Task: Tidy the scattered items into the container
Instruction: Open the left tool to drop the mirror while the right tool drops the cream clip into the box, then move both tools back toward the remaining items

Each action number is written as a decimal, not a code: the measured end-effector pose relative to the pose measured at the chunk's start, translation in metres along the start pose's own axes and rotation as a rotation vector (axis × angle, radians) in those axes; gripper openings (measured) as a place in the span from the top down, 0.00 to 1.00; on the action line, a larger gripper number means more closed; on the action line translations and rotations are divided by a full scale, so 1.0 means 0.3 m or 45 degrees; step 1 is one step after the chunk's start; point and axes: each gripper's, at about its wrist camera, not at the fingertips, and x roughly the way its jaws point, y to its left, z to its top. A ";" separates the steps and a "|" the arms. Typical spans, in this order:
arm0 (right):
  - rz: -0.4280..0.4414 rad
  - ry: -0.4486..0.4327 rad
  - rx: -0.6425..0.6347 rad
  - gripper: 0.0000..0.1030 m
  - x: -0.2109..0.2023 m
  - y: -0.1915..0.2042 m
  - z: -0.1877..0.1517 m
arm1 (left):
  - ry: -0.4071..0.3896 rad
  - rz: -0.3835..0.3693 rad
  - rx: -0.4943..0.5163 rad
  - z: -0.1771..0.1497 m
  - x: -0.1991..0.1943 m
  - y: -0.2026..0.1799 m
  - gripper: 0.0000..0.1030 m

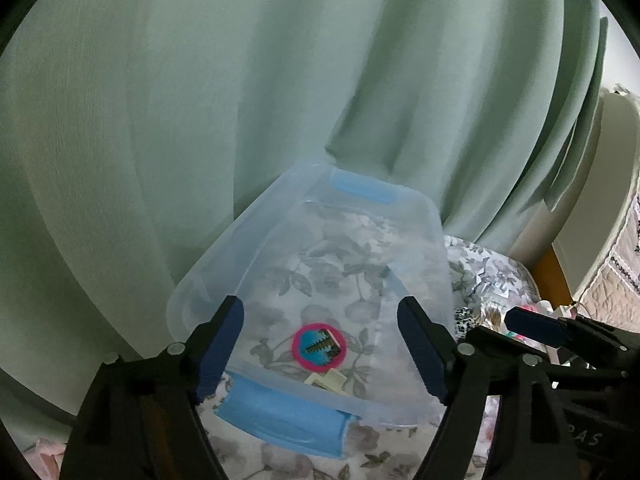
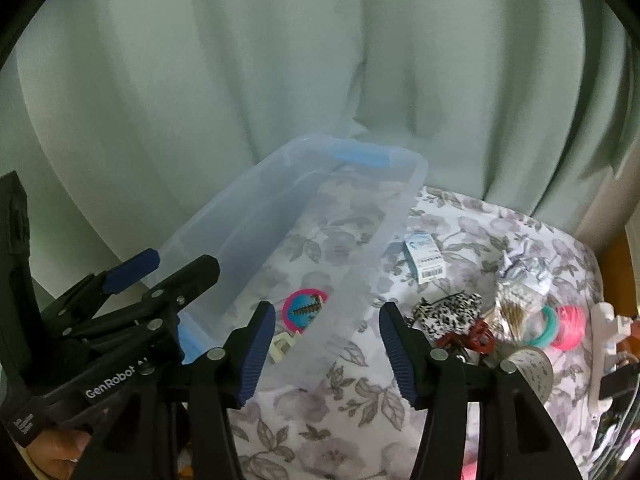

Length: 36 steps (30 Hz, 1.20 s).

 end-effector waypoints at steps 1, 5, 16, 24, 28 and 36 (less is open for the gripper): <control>0.000 -0.007 0.011 0.41 -0.011 -0.009 -0.006 | -0.006 0.001 0.006 -0.001 -0.004 -0.007 0.18; 0.003 -0.031 0.064 0.39 -0.056 -0.054 -0.041 | -0.036 -0.004 0.052 -0.005 -0.001 -0.042 0.15; 0.002 -0.098 0.253 0.31 -0.186 -0.239 -0.168 | -0.111 -0.100 0.143 -0.031 -0.002 -0.197 0.06; -0.014 -0.121 0.343 0.25 -0.244 -0.353 -0.270 | -0.123 -0.266 0.256 -0.072 0.001 -0.384 0.00; -0.067 -0.109 0.435 0.25 -0.255 -0.441 -0.322 | -0.085 -0.322 0.278 -0.092 0.036 -0.457 0.00; -0.211 -0.019 0.643 0.25 -0.245 -0.628 -0.448 | 0.079 -0.331 0.387 -0.157 0.171 -0.596 0.00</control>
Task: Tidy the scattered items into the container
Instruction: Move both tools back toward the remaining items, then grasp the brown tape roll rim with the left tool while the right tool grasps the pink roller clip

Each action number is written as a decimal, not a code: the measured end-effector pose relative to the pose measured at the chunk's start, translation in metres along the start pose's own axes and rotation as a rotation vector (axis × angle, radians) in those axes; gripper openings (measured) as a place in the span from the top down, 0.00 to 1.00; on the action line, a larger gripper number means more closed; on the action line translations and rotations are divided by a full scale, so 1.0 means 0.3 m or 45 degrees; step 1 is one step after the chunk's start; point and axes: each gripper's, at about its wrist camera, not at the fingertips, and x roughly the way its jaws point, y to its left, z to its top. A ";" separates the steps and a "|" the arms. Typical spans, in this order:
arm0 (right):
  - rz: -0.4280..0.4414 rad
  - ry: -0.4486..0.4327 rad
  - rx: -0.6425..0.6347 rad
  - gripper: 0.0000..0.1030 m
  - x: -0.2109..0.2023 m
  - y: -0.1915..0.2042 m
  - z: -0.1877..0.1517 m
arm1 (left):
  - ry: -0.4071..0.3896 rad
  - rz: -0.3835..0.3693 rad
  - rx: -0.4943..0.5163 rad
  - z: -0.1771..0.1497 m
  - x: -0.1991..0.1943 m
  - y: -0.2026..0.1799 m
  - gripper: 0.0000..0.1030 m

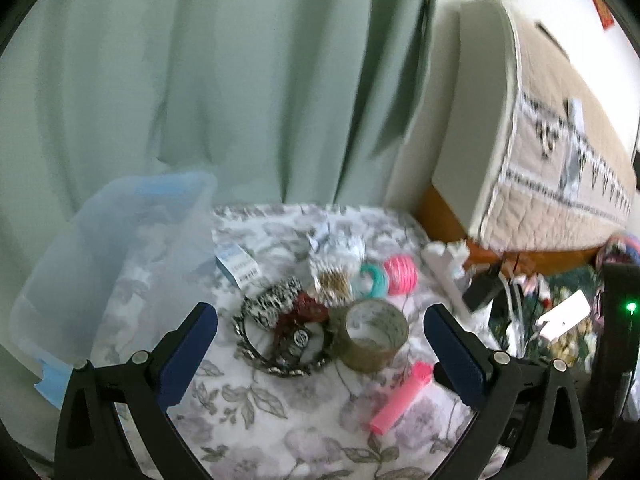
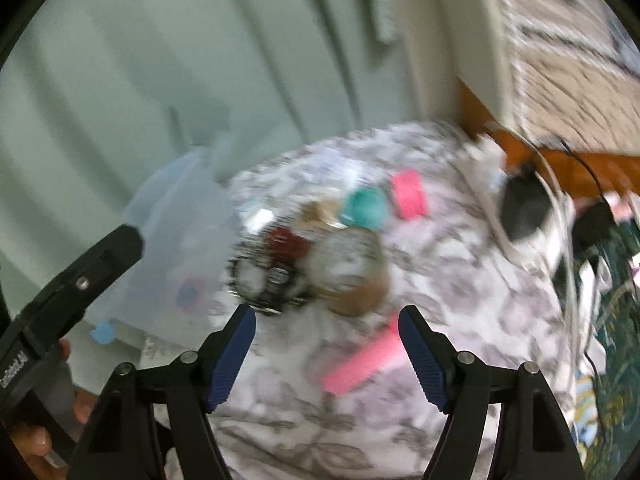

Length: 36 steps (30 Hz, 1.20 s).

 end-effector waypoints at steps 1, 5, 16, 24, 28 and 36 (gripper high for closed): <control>-0.024 0.016 0.033 0.25 0.011 -0.033 -0.005 | 0.023 0.005 0.012 -0.009 0.017 -0.015 0.00; -0.095 0.078 0.144 0.25 0.062 -0.138 -0.028 | 0.157 -0.003 0.010 -0.051 0.133 -0.040 0.00; -0.102 0.238 0.146 0.25 0.192 -0.126 -0.092 | 0.311 -0.059 -0.030 -0.125 0.171 -0.089 0.01; -0.122 0.333 0.125 0.30 0.306 -0.084 -0.124 | 0.365 -0.088 -0.066 -0.119 0.232 -0.081 0.14; -0.144 0.320 0.132 0.35 0.331 -0.073 -0.111 | 0.384 -0.108 -0.086 -0.113 0.267 -0.079 0.14; -0.109 0.314 0.143 0.57 0.326 -0.078 -0.110 | 0.440 -0.166 -0.080 -0.111 0.328 -0.101 0.33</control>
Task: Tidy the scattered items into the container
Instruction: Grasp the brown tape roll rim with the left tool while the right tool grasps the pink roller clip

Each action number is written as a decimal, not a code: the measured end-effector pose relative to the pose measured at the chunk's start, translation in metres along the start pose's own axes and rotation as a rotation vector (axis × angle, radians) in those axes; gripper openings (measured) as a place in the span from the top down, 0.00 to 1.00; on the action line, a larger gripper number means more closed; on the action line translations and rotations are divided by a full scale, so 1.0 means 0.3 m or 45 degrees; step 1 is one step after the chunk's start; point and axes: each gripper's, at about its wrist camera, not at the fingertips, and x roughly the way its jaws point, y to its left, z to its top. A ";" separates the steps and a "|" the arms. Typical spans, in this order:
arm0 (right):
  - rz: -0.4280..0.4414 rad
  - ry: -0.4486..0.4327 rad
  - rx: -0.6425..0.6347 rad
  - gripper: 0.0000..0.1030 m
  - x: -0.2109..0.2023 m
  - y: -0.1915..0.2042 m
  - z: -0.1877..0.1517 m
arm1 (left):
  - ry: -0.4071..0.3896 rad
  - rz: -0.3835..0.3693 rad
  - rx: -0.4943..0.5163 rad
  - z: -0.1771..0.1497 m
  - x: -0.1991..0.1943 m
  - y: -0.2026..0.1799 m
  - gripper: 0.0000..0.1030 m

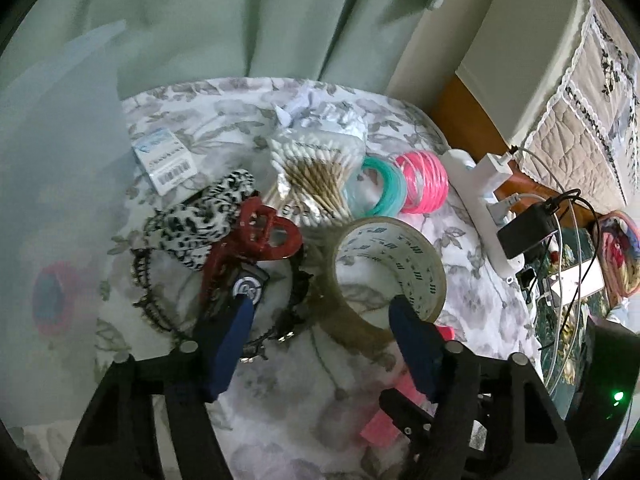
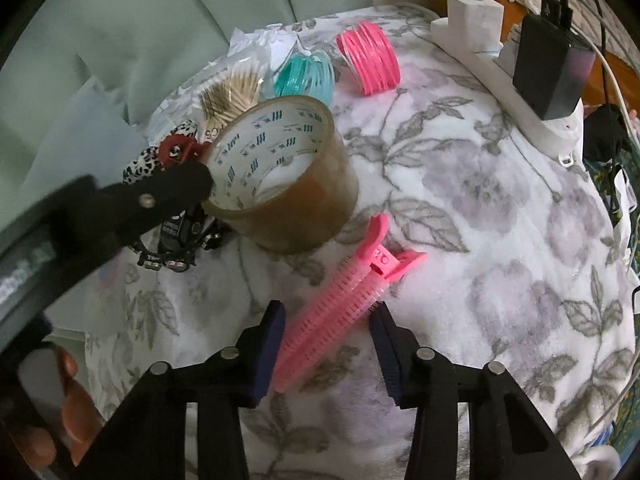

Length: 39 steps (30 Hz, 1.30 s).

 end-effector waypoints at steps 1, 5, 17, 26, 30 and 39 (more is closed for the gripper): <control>0.013 0.002 0.015 0.58 -0.007 -0.012 0.001 | 0.005 -0.007 0.004 0.002 0.006 -0.003 0.34; 0.036 -0.020 0.019 0.60 -0.052 -0.041 0.006 | 0.026 -0.024 0.015 0.007 0.026 -0.016 0.40; 0.133 0.065 0.080 0.61 -0.054 -0.096 0.007 | 0.119 -0.024 0.005 0.034 0.117 -0.022 0.62; 0.194 0.100 0.251 0.58 -0.020 -0.142 0.013 | 0.122 0.017 0.003 0.048 0.159 -0.027 0.71; 0.202 0.101 0.321 0.58 -0.011 -0.156 0.016 | 0.110 0.029 -0.022 0.060 0.169 -0.012 0.79; 0.251 0.021 0.384 0.67 -0.059 -0.196 -0.016 | 0.081 0.021 -0.120 0.057 0.166 0.028 0.89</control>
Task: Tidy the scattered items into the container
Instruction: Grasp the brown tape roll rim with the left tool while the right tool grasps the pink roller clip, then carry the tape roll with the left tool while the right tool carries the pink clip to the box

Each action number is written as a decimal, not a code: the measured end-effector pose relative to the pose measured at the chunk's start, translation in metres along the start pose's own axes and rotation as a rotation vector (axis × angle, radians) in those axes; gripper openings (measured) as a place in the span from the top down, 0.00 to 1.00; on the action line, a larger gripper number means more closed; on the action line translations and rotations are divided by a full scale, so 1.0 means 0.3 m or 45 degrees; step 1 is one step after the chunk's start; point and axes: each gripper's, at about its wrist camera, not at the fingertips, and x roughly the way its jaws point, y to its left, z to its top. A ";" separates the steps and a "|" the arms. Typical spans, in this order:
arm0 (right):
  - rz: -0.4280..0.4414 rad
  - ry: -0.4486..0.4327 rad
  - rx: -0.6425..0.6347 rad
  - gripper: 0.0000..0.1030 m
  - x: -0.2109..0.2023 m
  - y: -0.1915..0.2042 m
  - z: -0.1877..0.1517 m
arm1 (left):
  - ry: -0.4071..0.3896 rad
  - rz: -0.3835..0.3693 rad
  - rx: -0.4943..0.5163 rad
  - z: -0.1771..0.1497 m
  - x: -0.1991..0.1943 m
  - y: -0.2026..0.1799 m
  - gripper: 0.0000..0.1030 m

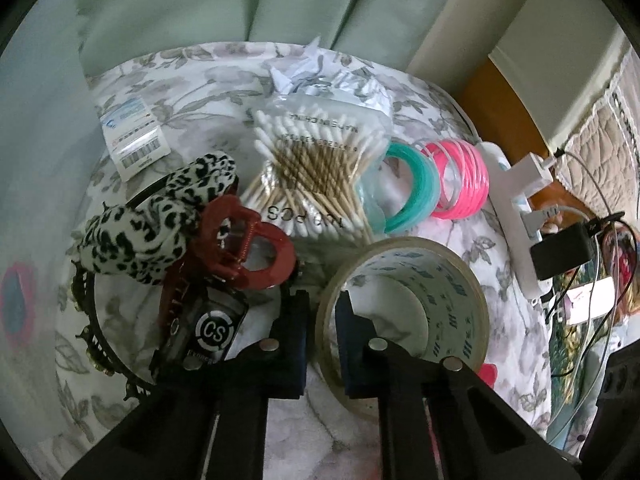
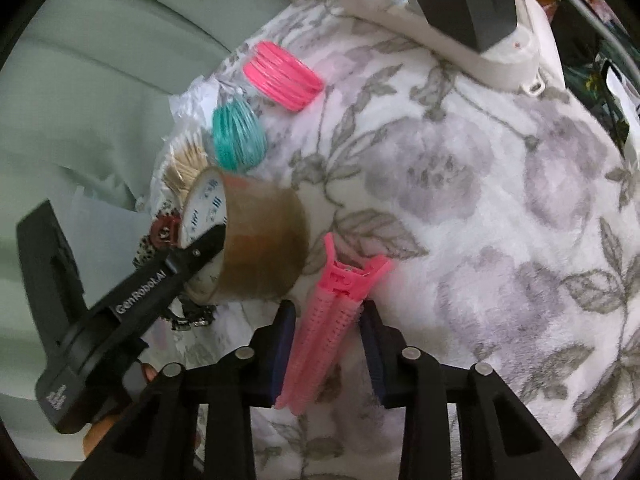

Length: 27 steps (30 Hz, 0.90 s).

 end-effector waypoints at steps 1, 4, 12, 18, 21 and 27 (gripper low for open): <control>0.009 -0.005 -0.005 0.68 -0.006 0.002 -0.004 | -0.004 -0.004 -0.013 -0.003 -0.004 0.002 0.89; 0.033 -0.013 -0.007 0.69 -0.019 0.003 -0.016 | -0.011 -0.007 -0.035 -0.013 -0.015 0.007 0.89; 0.165 -0.002 0.101 0.70 -0.063 -0.032 0.018 | -0.035 -0.006 -0.053 -0.038 -0.057 0.019 0.89; 0.217 -0.043 0.086 0.71 -0.035 0.048 0.045 | -0.069 0.013 -0.052 -0.056 -0.103 0.026 0.89; 0.230 -0.051 0.093 0.71 -0.052 0.044 0.039 | -0.078 0.019 -0.052 -0.068 -0.121 0.035 0.89; 0.245 -0.080 0.115 0.72 -0.068 0.030 0.040 | -0.055 0.053 -0.020 -0.106 -0.102 0.022 0.89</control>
